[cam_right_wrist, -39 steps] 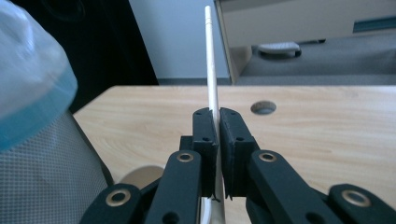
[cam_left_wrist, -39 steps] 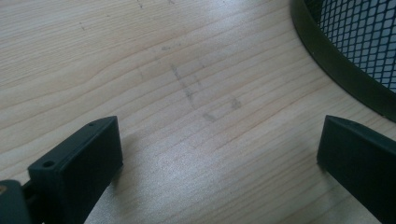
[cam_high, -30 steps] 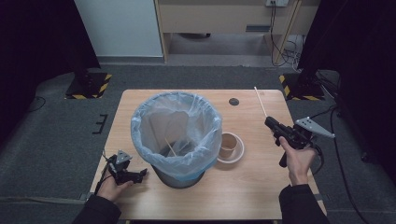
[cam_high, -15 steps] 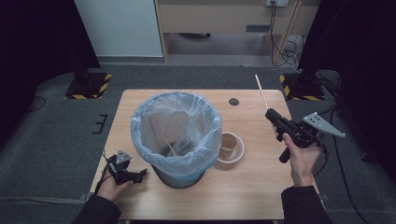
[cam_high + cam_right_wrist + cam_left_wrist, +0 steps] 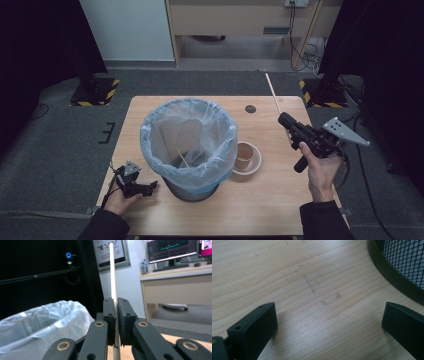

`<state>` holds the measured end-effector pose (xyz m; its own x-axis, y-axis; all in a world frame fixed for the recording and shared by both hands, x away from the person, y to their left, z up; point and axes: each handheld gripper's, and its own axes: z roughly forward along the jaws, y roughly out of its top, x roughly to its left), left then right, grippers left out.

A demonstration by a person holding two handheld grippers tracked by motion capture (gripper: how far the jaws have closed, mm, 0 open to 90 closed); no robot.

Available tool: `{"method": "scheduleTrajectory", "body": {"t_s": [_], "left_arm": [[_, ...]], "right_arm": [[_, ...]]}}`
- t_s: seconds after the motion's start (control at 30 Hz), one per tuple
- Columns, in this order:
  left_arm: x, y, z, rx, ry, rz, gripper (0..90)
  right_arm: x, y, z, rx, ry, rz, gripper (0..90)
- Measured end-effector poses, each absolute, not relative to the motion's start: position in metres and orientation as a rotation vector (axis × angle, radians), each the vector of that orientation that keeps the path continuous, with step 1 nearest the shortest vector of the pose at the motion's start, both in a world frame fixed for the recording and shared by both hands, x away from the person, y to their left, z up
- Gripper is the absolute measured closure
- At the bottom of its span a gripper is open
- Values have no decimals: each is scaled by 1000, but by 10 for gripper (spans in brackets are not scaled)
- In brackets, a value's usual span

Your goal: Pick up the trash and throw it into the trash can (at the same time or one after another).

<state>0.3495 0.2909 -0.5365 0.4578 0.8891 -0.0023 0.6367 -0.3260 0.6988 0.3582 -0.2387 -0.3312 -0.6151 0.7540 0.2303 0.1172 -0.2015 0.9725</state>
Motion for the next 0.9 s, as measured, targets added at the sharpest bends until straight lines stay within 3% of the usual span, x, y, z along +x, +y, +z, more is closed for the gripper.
{"method": "scheduleTrajectory", "body": {"t_s": [0.9], "left_arm": [[350, 291, -536, 2076, 1263, 511, 0]], "right_arm": [[360, -168, -274, 776, 1662, 2001, 859]]}}
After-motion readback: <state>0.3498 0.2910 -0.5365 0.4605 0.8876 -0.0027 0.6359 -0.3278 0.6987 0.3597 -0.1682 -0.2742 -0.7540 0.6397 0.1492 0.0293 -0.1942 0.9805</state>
